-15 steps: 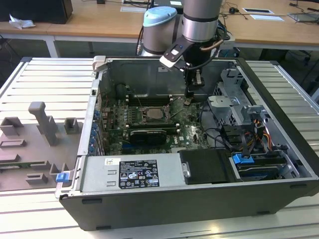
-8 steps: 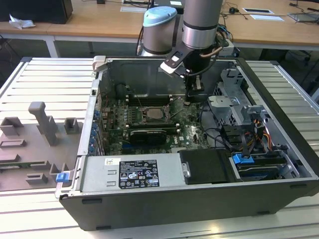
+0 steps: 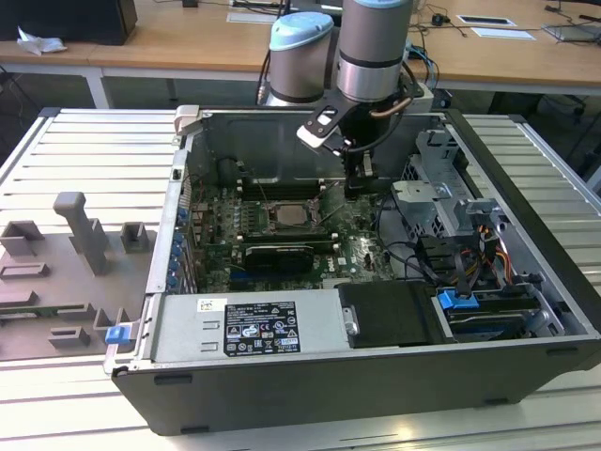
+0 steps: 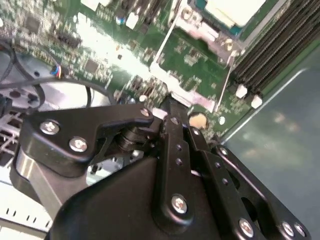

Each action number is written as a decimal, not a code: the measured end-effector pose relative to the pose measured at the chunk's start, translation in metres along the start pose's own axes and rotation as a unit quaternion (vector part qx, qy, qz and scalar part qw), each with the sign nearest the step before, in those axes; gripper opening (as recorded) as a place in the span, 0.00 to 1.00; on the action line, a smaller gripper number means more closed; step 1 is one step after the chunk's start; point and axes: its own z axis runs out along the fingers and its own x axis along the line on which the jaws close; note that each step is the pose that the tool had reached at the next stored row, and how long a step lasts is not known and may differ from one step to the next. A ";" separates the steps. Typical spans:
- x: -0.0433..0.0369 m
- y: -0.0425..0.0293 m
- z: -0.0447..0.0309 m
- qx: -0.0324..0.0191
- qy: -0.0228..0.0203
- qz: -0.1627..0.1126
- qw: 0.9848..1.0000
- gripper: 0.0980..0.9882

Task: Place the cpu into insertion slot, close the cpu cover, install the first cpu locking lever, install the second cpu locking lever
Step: 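Close the cpu cover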

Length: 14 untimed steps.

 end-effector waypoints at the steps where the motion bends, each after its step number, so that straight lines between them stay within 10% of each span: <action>1: 0.0002 -0.0044 -0.0003 0.000 0.000 0.000 1.000 0.01; 14: 0.0009 -0.0175 -0.0010 0.000 0.000 0.000 1.000 0.01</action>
